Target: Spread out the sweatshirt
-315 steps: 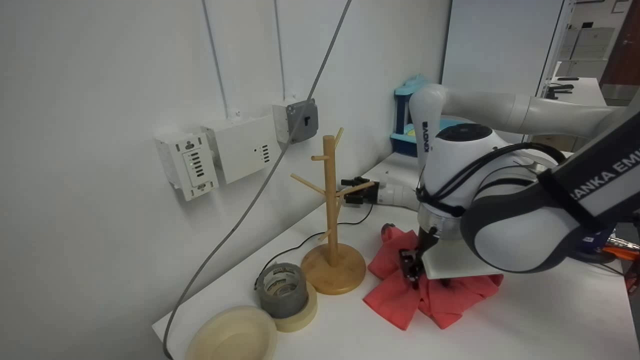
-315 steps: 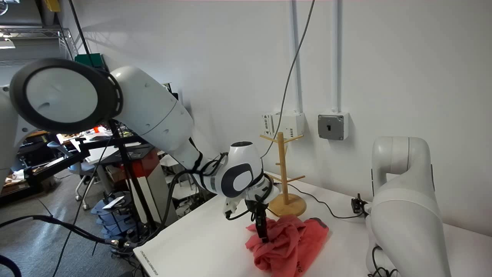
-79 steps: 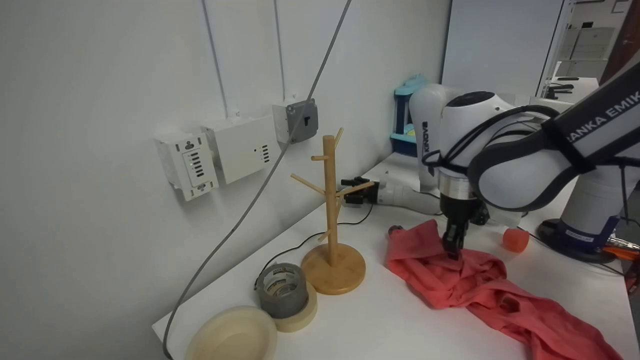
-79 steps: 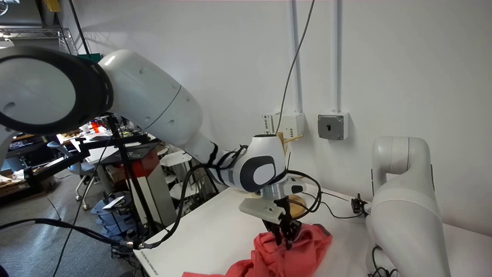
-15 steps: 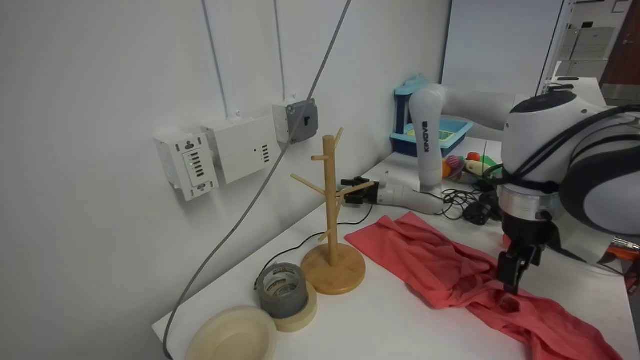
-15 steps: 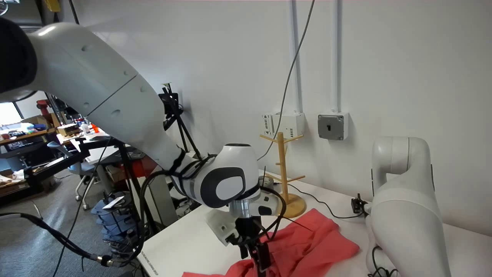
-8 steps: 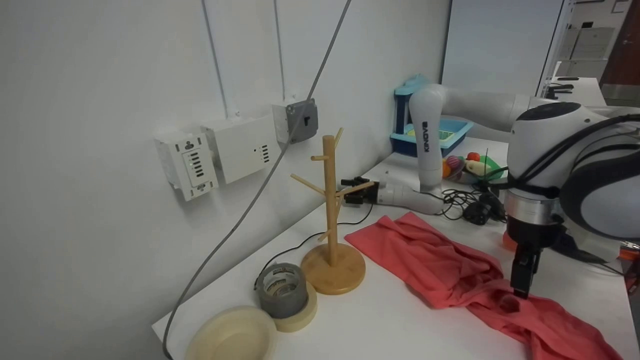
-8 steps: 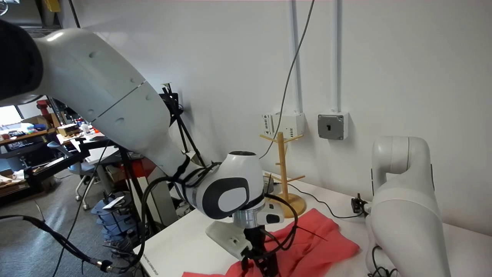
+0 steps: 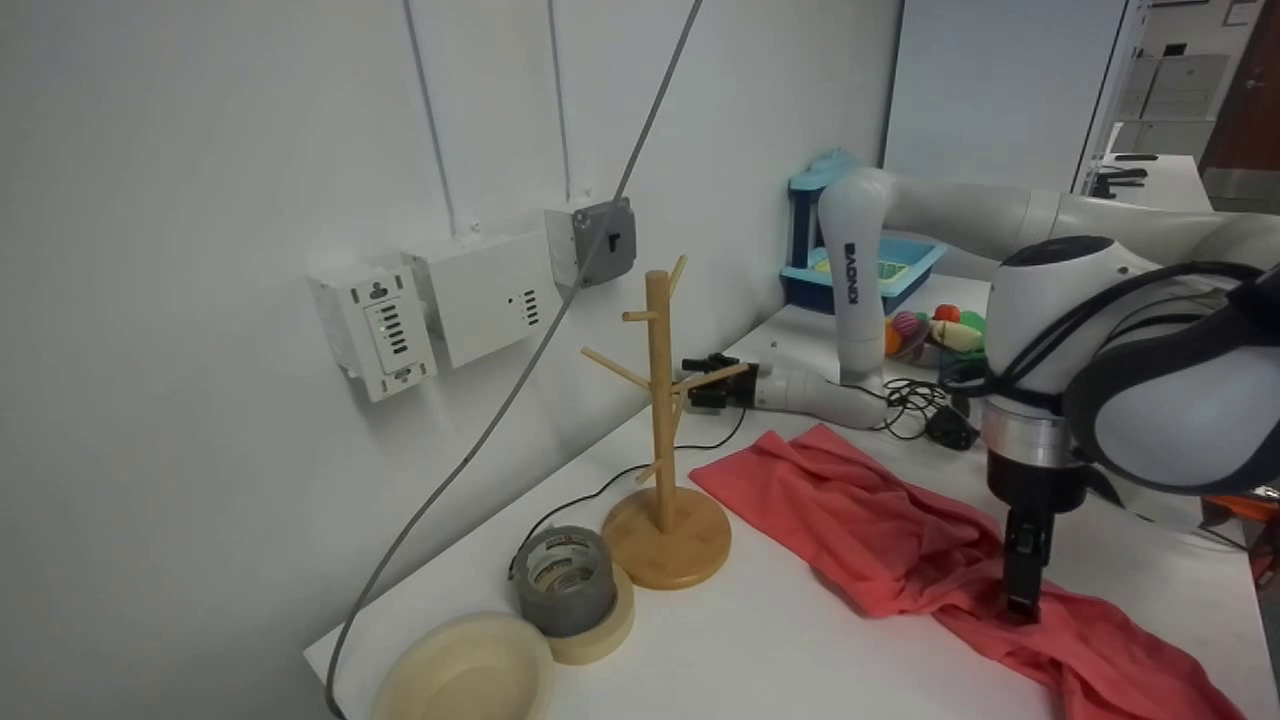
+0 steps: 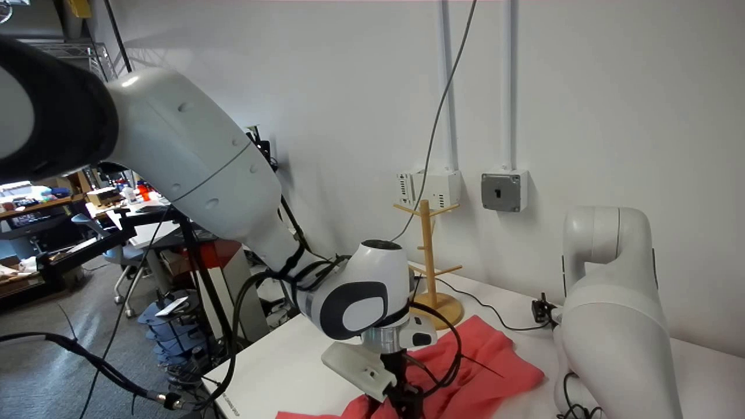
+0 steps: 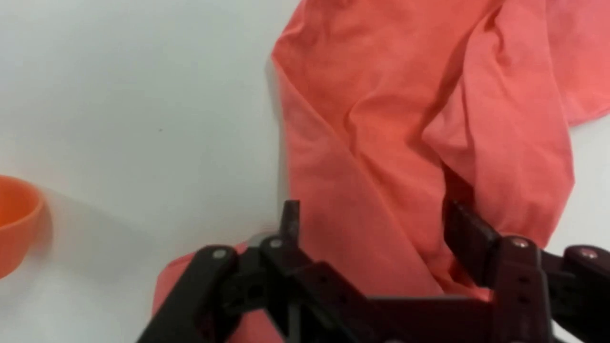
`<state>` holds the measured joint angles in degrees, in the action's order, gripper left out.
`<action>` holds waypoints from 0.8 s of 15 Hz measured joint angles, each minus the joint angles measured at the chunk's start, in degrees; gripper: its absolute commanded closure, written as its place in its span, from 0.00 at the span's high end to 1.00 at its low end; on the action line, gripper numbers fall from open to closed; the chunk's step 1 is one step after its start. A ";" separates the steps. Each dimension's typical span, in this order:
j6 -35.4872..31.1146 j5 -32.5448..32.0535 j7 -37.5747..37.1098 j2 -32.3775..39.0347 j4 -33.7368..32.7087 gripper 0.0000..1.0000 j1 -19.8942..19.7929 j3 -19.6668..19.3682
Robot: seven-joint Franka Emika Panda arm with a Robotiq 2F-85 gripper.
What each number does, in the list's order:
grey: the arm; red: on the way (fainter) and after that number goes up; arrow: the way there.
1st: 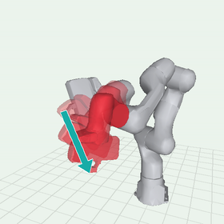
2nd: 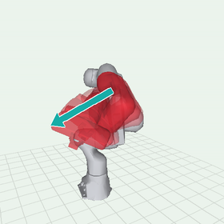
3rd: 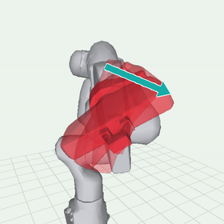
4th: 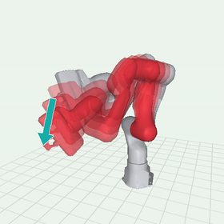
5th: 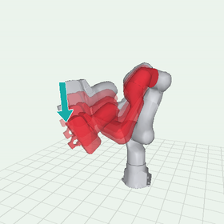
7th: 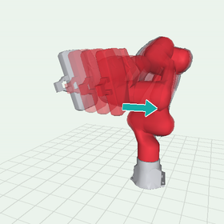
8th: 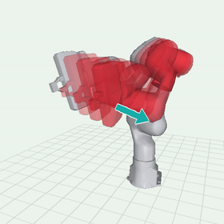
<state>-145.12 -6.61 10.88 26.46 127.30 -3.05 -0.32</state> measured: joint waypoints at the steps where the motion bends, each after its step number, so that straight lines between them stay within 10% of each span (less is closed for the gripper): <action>1: 0.01 0.43 0.46 0.58 -0.33 0.42 -0.09 0.27; 6: 0.08 1.30 1.38 1.96 -1.52 0.04 -0.91 1.06; 12: 0.08 1.38 1.97 1.34 -1.75 0.01 -1.18 1.20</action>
<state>-145.04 -5.23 12.85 27.79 125.55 -4.23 0.88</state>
